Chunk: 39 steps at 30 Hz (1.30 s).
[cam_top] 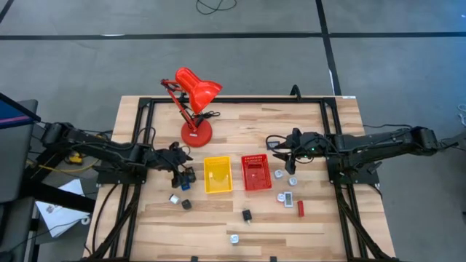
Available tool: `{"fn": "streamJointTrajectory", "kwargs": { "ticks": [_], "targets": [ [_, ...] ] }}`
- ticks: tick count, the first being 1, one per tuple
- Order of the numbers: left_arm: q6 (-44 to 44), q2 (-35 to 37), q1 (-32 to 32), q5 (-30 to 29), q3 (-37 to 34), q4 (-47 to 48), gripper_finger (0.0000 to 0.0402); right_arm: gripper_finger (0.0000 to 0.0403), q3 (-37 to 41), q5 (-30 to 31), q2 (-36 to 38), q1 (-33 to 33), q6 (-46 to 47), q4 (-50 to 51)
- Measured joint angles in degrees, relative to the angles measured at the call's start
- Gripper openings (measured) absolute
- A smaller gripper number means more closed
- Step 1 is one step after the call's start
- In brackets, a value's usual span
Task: Pick & Place Office items
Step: Put the black digital timer into the red bin
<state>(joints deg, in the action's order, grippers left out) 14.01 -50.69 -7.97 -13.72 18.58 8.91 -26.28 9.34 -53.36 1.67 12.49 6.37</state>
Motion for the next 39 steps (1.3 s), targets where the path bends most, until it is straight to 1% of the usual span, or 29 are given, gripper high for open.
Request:
{"fn": "streamJointTrajectory", "kwargs": {
  "ticks": [3,8,12,18,24,34,39],
  "targets": [
    [-1.9,0.0,0.0,0.0,-1.1,0.0,0.0321,0.0168,0.0,0.0,0.0,0.0,0.0,0.0],
    [-1.9,0.0,0.0,0.3,-3.5,0.1,0.0337,0.0168,0.0,0.0,0.0,0.0,0.0,0.0],
    [-1.3,0.0,0.0,3.6,-4.4,0.3,0.0345,0.0168,0.0,0.0,0.0,0.0,0.0,0.0],
    [-1.5,0.0,0.0,4.6,-4.6,7.4,0.0347,0.0168,0.0,0.0,0.0,0.0,0.2,0.0],
    [-1.5,0.0,-0.1,4.7,-4.6,8.3,0.0346,0.0168,0.0,0.0,0.0,0.0,0.2,0.0],
    [0.3,0.0,-3.8,4.6,-4.6,9.5,0.0349,0.0168,0.0,0.0,0.0,0.0,0.0,0.0],
    [0.4,-0.5,-4.2,3.6,-4.6,9.6,0.0348,0.0168,0.0,0.0,0.0,0.0,-0.5,0.0]
  ]
}}
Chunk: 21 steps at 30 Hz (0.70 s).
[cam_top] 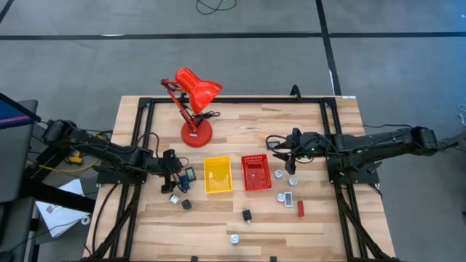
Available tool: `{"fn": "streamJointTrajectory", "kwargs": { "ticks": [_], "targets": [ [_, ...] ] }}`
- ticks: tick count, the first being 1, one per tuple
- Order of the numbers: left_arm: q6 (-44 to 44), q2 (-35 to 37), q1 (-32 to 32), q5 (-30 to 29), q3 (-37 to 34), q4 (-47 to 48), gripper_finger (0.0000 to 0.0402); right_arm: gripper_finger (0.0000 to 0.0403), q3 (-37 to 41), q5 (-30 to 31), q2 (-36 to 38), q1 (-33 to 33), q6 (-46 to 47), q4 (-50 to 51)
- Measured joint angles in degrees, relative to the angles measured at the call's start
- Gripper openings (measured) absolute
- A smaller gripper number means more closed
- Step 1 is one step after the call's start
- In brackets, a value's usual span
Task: Pick & Place Office items
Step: Put the black digital timer into the red bin
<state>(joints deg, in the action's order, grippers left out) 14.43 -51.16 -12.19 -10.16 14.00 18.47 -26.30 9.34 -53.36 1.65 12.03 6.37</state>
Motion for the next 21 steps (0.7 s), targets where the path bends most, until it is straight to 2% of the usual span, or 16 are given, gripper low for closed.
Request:
{"fn": "streamJointTrajectory", "kwargs": {
  "ticks": [13,21],
  "targets": [
    [2.3,-4.3,0.0,-1.5,0.2,-1.0,0.0347,0.0168,0.0,0.0,0.0,0.0,0.0,0.0],
    [3.7,-4.3,0.0,6.8,0.1,-0.5,0.0347,0.0168,0.0,0.0,0.0,0.0,0.0,0.0]
  ]
}}
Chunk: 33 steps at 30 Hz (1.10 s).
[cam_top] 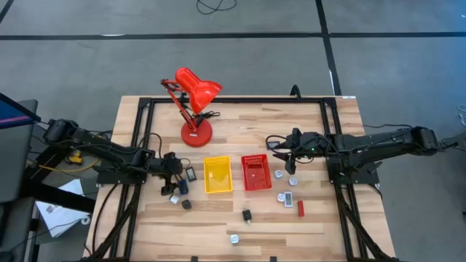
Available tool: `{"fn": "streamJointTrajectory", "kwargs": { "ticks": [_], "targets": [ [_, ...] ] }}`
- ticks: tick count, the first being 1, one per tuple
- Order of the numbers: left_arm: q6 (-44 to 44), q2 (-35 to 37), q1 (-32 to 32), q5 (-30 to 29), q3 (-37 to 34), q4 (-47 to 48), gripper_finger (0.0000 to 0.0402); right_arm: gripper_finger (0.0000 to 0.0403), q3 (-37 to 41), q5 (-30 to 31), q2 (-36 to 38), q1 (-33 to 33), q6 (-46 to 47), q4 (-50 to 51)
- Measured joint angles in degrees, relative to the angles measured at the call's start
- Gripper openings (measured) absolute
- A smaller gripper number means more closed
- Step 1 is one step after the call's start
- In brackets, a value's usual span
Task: Pick & Place Office items
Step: Put the black digital timer into the red bin
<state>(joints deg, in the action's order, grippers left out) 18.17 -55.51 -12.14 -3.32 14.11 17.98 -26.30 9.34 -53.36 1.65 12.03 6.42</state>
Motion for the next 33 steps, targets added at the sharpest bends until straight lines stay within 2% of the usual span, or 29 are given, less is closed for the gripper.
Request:
{"fn": "streamJointTrajectory", "kwargs": {
  "ticks": [5,9,20,30,33],
  "targets": [
    [0.6,0.0,0.0,1.3,0.0,0.3,0.0347,0.0168,0.0,0.0,0.0,0.0,0.0,0.0],
    [-2.2,0.2,0.0,0.9,0.0,0.1,0.0347,0.0168,0.0,0.0,0.0,0.0,0.0,0.0],
    [-1.5,8.8,0.7,-1.1,0.9,0.5,0.0347,0.0168,0.0,0.0,0.0,0.0,0.0,0.0],
    [-2.5,14.0,0.6,-0.9,1.0,-12.5,0.0347,0.0168,0.0,0.0,0.0,0.0,0.0,0.0],
    [-7.1,15.1,0.6,-2.1,1.1,-14.1,0.0347,0.0168,0.0,0.0,0.0,0.0,0.0,0.0]
  ]
}}
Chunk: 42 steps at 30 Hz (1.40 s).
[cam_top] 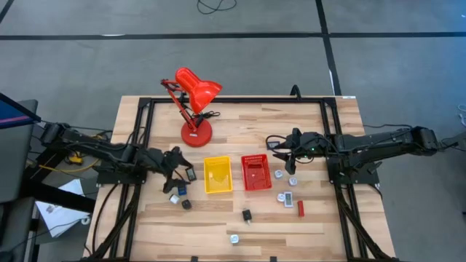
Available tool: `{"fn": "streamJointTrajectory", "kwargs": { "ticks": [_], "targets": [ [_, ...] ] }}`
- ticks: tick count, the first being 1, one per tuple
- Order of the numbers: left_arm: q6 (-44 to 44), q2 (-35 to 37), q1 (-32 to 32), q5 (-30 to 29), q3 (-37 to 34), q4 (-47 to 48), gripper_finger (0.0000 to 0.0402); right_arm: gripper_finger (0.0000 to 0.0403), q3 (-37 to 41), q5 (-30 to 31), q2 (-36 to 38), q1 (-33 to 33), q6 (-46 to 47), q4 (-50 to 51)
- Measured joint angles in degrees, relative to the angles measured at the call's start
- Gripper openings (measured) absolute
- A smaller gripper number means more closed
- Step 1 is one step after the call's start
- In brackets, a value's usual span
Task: Pick & Place Office items
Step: Put the black digital timer into the red bin
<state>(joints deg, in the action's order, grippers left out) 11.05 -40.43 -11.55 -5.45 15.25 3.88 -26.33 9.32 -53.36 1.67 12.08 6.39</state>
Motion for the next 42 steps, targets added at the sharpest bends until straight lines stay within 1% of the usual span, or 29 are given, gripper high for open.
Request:
{"fn": "streamJointTrajectory", "kwargs": {
  "ticks": [3,4,7,11,13,16,18,21,28,34,39,42],
  "targets": [
    [-6.0,-0.3,0.4,-4.9,0.0,2.7,0.0347,0.0168,0.0,0.0,0.0,0.0,0.0,0.0],
    [-7.3,-0.8,1.1,-5.7,0.0,3.8,0.0347,0.0168,0.0,0.0,0.0,0.0,0.0,0.0],
    [-9.4,-2.3,3.6,-5.8,0.0,7.3,0.0347,0.0168,0.0,0.0,0.0,0.0,0.0,0.0],
    [-16.0,-5.8,7.7,-5.9,0.0,7.9,0.0347,0.0168,0.0,0.1,0.0,0.0,0.0,-0.5],
    [-18.5,-8.2,9.6,-4.8,0.0,7.8,0.0347,0.0168,0.0,0.2,0.0,0.0,0.0,-1.3],
    [-19.1,-11.8,11.5,0.5,0.0,7.0,0.0347,0.0168,0.0,0.2,0.0,0.0,0.0,-2.2],
    [-19.2,-14.0,11.6,2.1,0.0,6.4,0.0347,0.0168,0.0,0.2,0.0,0.0,0.0,-2.3],
    [-20.2,-16.3,11.6,2.3,0.0,6.2,0.0347,0.0168,0.0,0.2,0.0,0.0,0.0,-2.3],
    [-27.3,-20.1,11.6,2.2,0.0,3.6,0.0347,0.0168,0.0,0.2,0.0,0.0,0.0,-2.2],
    [-28.4,-22.6,11.6,2.7,0.0,2.9,0.0347,0.0168,0.0,0.2,0.0,0.0,0.0,-2.1],
    [-29.0,-24.3,11.6,3.0,0.1,-0.1,0.0347,0.0168,0.0,0.2,0.0,0.0,0.0,-2.1],
    [-29.2,-24.3,11.6,4.5,0.1,-1.3,0.0347,0.0168,0.0,0.2,0.0,0.0,0.0,-2.1]
  ]
}}
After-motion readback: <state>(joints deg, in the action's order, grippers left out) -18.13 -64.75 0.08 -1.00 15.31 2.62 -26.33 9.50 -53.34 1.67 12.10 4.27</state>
